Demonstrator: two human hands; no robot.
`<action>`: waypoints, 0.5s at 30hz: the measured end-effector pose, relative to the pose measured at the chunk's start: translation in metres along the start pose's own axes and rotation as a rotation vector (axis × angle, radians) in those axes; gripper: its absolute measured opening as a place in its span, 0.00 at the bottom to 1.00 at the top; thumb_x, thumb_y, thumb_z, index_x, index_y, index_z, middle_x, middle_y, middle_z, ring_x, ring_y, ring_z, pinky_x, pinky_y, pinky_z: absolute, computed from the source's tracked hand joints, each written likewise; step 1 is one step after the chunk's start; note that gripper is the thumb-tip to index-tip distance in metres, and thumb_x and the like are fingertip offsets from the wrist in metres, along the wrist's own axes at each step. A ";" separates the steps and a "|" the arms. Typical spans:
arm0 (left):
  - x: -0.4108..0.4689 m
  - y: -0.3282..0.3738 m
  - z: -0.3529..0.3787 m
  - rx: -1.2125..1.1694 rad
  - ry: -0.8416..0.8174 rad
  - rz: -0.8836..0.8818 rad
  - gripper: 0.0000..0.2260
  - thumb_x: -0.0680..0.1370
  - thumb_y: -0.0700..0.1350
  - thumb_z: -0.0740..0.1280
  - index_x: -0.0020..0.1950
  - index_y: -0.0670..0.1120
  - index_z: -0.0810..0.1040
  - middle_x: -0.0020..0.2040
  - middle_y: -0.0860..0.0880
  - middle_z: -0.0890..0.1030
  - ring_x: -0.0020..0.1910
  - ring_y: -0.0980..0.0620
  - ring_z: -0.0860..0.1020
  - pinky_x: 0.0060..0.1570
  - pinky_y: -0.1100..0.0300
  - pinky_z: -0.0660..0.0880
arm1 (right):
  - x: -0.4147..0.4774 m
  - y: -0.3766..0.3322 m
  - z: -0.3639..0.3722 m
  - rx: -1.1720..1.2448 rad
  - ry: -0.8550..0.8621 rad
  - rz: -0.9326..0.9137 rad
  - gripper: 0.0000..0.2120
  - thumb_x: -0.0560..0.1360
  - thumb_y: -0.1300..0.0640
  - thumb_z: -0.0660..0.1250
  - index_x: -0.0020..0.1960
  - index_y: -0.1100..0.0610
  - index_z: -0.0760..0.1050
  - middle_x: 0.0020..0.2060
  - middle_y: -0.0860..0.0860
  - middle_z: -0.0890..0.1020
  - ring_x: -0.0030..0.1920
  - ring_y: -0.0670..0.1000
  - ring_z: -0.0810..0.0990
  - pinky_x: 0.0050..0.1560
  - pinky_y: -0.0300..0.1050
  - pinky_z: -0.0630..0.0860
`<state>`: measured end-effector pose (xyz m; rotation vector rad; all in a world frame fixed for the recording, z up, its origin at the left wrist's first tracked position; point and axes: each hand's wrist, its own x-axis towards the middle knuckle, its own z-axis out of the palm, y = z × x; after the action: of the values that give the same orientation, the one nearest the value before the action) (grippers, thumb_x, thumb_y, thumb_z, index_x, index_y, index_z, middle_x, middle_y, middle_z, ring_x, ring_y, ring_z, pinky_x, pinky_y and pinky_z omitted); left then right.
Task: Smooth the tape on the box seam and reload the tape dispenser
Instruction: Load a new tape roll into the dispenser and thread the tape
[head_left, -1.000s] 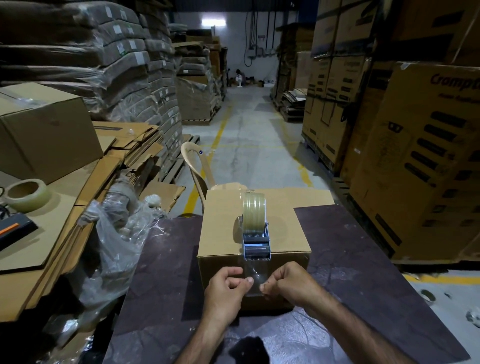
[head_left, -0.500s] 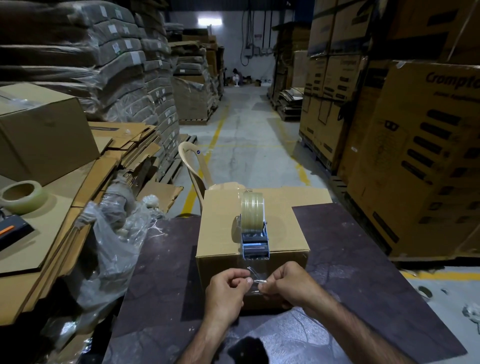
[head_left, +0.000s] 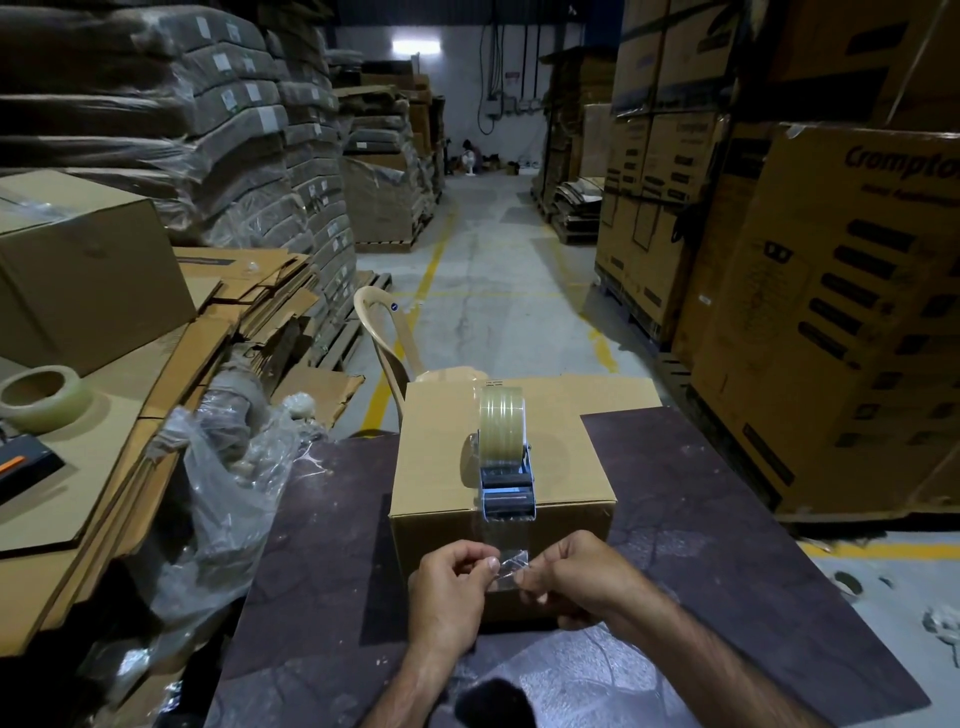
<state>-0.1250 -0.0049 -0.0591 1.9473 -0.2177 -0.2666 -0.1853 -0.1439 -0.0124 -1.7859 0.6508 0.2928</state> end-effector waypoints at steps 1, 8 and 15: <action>0.000 0.000 0.000 0.008 0.004 0.016 0.06 0.75 0.41 0.71 0.44 0.52 0.83 0.40 0.57 0.83 0.38 0.65 0.80 0.34 0.74 0.74 | 0.000 0.000 0.000 0.004 -0.006 0.005 0.09 0.73 0.55 0.71 0.43 0.61 0.83 0.30 0.48 0.80 0.30 0.44 0.75 0.29 0.38 0.72; -0.002 -0.001 0.003 0.039 0.037 0.058 0.08 0.76 0.41 0.71 0.42 0.56 0.81 0.41 0.58 0.83 0.40 0.62 0.81 0.34 0.75 0.74 | -0.005 0.000 -0.001 0.110 -0.066 0.030 0.05 0.74 0.59 0.71 0.40 0.57 0.84 0.29 0.47 0.81 0.31 0.44 0.76 0.31 0.39 0.73; -0.001 -0.004 0.005 0.071 0.029 0.094 0.07 0.76 0.41 0.70 0.44 0.54 0.81 0.41 0.59 0.82 0.42 0.63 0.80 0.36 0.76 0.73 | -0.006 0.006 0.002 0.176 -0.017 0.037 0.03 0.73 0.58 0.73 0.42 0.56 0.84 0.28 0.46 0.81 0.33 0.45 0.76 0.34 0.40 0.74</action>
<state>-0.1276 -0.0077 -0.0645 2.0039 -0.3027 -0.1709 -0.1937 -0.1411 -0.0149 -1.6028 0.6771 0.2672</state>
